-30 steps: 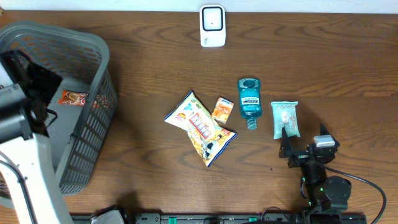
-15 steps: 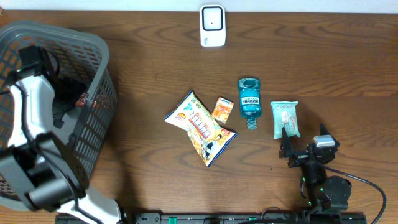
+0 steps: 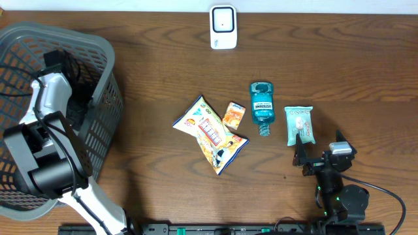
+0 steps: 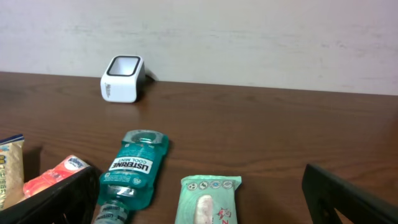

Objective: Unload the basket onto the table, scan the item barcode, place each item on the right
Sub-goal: 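Reach the left gripper into the basket and grasp the red Top bar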

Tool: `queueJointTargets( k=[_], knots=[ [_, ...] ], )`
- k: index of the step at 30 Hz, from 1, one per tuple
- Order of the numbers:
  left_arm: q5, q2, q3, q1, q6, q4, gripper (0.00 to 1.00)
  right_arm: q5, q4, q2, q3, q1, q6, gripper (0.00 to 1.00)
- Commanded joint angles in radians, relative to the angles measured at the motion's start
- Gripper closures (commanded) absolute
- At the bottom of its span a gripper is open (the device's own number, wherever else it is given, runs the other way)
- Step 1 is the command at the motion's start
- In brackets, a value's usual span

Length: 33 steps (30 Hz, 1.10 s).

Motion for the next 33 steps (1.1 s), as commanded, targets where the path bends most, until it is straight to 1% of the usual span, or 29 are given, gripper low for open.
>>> queueJointTargets(
  k=[1,2,3,4,6,7,9,10,13,19,21,24,25,26,27,28,29,33],
  knots=[
    [-0.01,0.055,-0.011,-0.013,0.006,-0.018,0.47,0.005,-0.002,-0.006,-0.003,0.016,0.011,0.01],
    [-0.038,0.055,-0.011,-0.012,0.005,-0.036,0.73,0.005,-0.002,-0.006,-0.003,0.016,0.01,0.01],
    [-0.058,0.055,-0.011,-0.012,0.005,-0.049,0.86,0.005,-0.002,-0.006,-0.003,0.016,0.011,0.01],
    [-0.087,0.055,-0.011,-0.012,0.005,-0.065,0.92,0.005,-0.002,-0.006,-0.003,0.016,0.011,0.01],
    [-0.229,0.055,-0.011,-0.012,-0.056,-0.13,0.92,0.005,-0.002,-0.006,-0.003,0.016,0.01,0.01],
    [-0.323,0.055,-0.012,-0.012,-0.132,-0.181,0.92,0.005,-0.002,-0.006,-0.003,0.016,0.011,0.01],
    [-0.449,0.055,-0.016,-0.008,-0.291,-0.287,0.92,0.005,-0.002,-0.006,-0.003,0.016,0.011,0.01],
    [-0.48,0.055,-0.018,-0.003,-0.384,-0.356,0.93,0.005,-0.002,-0.006,-0.003,0.016,0.011,0.01],
    [-0.479,0.055,-0.018,0.0,-0.491,-0.447,0.93,0.004,-0.002,-0.006,-0.003,0.016,0.01,0.01],
    [-0.479,0.019,-0.017,0.0,-0.498,-0.452,0.93,0.005,-0.002,-0.006,-0.003,0.016,0.01,0.01],
    [-0.479,-0.016,-0.017,0.0,-0.439,-0.417,0.93,0.005,-0.002,-0.006,-0.003,0.016,0.01,0.01],
    [-0.475,-0.064,-0.017,0.0,-0.42,-0.407,0.92,0.005,-0.002,-0.006,-0.003,0.016,0.011,0.01],
    [-0.474,-0.077,-0.017,0.0,-0.42,-0.409,0.76,0.005,-0.002,-0.006,-0.003,0.016,0.011,0.01],
    [-0.47,-0.095,-0.017,0.0,-0.42,-0.416,0.32,0.005,-0.002,-0.006,-0.003,0.016,0.01,0.01],
    [-0.46,-0.105,-0.017,0.001,-0.42,-0.421,0.17,0.005,-0.002,-0.006,-0.003,0.016,0.01,0.01],
    [-0.45,-0.109,-0.017,0.002,-0.42,-0.426,0.07,0.005,-0.002,-0.006,-0.003,0.016,0.011,0.01],
    [-0.435,-0.109,-0.017,0.003,-0.42,-0.431,0.01,0.005,-0.002,-0.006,-0.003,0.016,0.01,0.01],
    [-0.395,-0.106,-0.066,0.003,-0.421,-0.399,0.01,0.005,-0.002,-0.006,-0.003,0.016,0.01,0.01]
  ],
)
